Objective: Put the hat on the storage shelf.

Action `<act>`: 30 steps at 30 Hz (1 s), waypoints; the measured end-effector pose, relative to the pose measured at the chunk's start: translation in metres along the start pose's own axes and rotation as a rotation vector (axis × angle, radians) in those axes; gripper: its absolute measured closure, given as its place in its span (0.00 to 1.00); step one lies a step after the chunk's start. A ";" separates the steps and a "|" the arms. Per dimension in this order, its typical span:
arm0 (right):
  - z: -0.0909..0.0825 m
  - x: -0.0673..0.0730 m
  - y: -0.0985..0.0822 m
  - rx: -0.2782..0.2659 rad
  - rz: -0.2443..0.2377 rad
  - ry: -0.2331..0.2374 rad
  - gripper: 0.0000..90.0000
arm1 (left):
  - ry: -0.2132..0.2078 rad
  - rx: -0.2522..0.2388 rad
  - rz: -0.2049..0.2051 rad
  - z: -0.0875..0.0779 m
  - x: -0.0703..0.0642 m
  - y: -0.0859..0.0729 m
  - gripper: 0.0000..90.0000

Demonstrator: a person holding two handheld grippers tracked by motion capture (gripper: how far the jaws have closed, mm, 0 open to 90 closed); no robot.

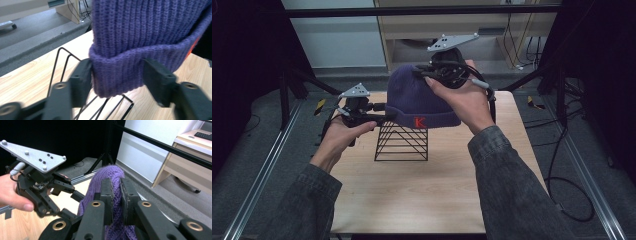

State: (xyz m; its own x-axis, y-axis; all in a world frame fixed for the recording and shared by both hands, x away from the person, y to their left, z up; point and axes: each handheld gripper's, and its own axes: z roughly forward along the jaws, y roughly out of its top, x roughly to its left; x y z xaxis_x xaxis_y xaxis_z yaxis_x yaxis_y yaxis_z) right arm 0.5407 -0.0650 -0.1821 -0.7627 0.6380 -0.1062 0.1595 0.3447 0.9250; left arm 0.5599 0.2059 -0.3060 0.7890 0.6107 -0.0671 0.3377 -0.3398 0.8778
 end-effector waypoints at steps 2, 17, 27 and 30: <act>-0.001 0.000 0.000 -0.003 0.001 0.002 0.91 | -0.011 -0.003 0.004 0.001 -0.002 0.000 0.37; 0.001 0.004 0.002 -0.011 -0.008 0.023 0.91 | -0.005 0.040 0.012 0.002 0.001 -0.002 0.61; 0.006 -0.009 -0.003 0.005 0.017 -0.032 0.91 | 0.078 0.007 0.011 -0.011 -0.002 0.003 0.82; 0.013 -0.014 -0.006 0.013 0.038 -0.039 0.91 | 0.101 0.012 0.000 -0.016 0.000 0.002 0.82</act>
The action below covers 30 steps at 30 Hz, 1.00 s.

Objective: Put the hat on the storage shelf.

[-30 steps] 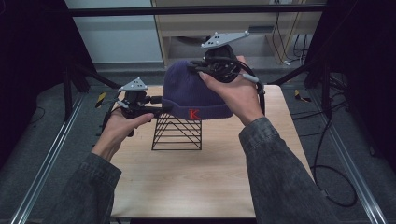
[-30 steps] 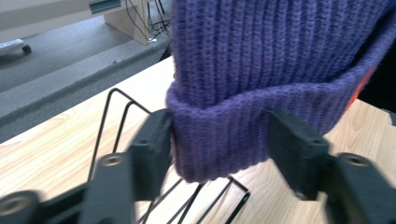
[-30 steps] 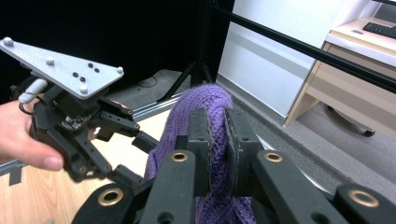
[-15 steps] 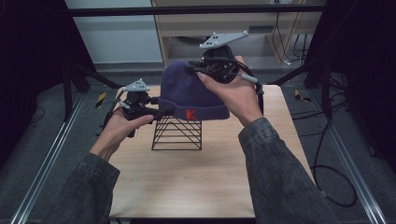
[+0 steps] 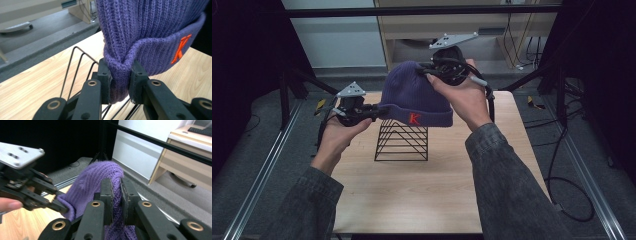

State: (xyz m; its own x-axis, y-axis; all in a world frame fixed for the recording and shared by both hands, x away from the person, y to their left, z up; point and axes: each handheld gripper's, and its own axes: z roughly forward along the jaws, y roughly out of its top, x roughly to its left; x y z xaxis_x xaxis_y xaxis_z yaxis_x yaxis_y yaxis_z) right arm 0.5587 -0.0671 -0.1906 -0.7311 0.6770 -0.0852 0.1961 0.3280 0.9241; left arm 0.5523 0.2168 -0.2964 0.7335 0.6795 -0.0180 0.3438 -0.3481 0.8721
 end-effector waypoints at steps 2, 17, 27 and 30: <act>0.005 -0.001 -0.002 0.010 0.004 -0.003 0.91 | 0.013 0.009 0.002 -0.004 0.002 -0.001 0.83; 0.037 -0.006 -0.020 0.062 0.041 0.003 0.90 | 0.060 0.038 -0.020 -0.010 0.019 -0.013 0.83; 0.054 -0.006 -0.032 0.097 0.036 0.000 0.90 | 0.085 0.053 -0.030 -0.003 0.023 -0.026 0.83; 0.057 -0.004 -0.034 0.104 0.034 0.007 0.89 | 0.090 0.055 -0.033 -0.003 0.025 -0.031 0.83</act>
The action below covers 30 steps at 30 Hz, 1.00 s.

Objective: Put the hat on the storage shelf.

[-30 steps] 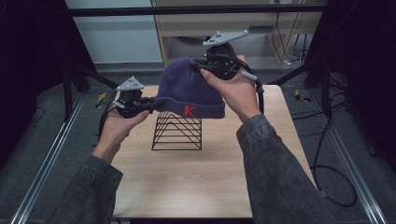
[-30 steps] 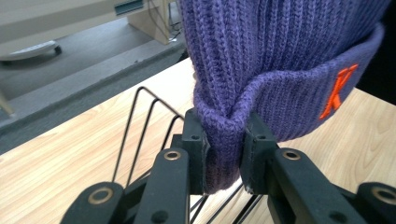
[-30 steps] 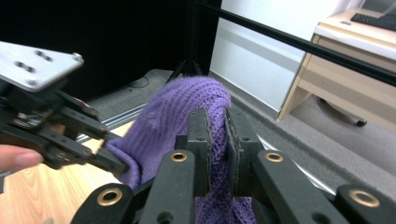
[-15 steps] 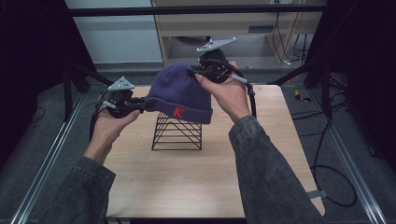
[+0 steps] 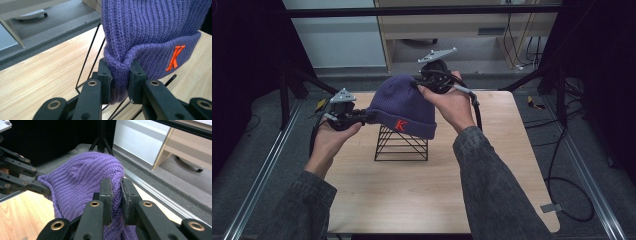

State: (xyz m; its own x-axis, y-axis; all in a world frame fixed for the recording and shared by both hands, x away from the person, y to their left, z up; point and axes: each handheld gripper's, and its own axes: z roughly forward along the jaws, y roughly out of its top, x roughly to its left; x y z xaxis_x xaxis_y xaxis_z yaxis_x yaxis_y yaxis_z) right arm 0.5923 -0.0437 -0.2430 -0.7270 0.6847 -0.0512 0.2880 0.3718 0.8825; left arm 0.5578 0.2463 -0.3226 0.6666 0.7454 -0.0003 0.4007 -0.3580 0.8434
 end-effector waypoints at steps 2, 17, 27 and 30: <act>0.001 0.001 -0.001 0.003 -0.006 0.006 0.89 | 0.001 0.003 -0.003 0.000 0.001 -0.003 0.83; 0.013 0.019 -0.003 0.038 -0.062 0.058 0.89 | 0.006 0.032 -0.027 0.006 0.007 -0.030 0.83; 0.014 0.029 -0.007 0.050 -0.081 0.093 0.88 | -0.004 0.031 -0.033 0.008 0.006 -0.043 0.83; 0.014 0.031 -0.009 0.052 -0.083 0.101 0.88 | -0.004 0.038 -0.038 0.010 0.007 -0.046 0.83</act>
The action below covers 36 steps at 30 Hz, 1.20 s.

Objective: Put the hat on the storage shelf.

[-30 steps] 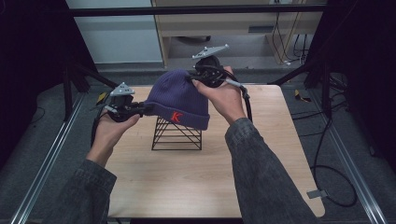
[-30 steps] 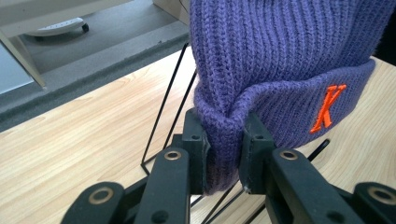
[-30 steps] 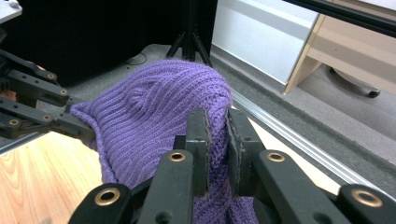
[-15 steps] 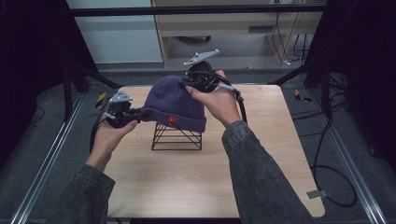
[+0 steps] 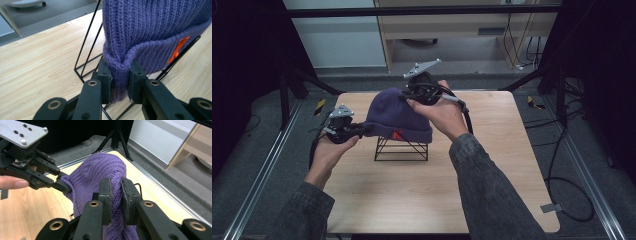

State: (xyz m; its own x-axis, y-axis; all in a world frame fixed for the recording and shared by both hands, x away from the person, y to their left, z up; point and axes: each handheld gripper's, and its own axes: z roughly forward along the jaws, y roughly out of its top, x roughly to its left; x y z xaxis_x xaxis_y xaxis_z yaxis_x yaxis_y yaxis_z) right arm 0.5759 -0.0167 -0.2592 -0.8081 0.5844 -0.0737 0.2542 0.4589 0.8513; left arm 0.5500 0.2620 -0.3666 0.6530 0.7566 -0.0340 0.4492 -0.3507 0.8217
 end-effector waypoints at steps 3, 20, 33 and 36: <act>0.000 0.003 -0.002 0.001 -0.004 0.016 0.88 | -0.001 0.006 0.001 0.002 0.000 -0.003 0.83; 0.014 0.012 -0.017 0.058 -0.019 0.053 0.88 | 0.000 0.040 -0.009 0.012 0.002 -0.025 0.83; 0.019 0.016 -0.019 0.077 -0.022 0.065 0.88 | 0.000 0.051 -0.008 0.014 0.004 -0.032 0.83; 0.022 0.018 -0.023 0.087 -0.019 0.073 0.88 | 0.001 0.066 -0.009 0.016 0.005 -0.036 0.83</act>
State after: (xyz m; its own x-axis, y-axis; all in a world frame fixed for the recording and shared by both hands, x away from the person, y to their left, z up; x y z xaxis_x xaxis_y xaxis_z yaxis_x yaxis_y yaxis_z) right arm 0.5673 -0.0020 -0.2911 -0.8488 0.5264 -0.0484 0.2816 0.5277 0.8014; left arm 0.5467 0.2691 -0.4057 0.6485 0.7601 -0.0408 0.4943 -0.3797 0.7820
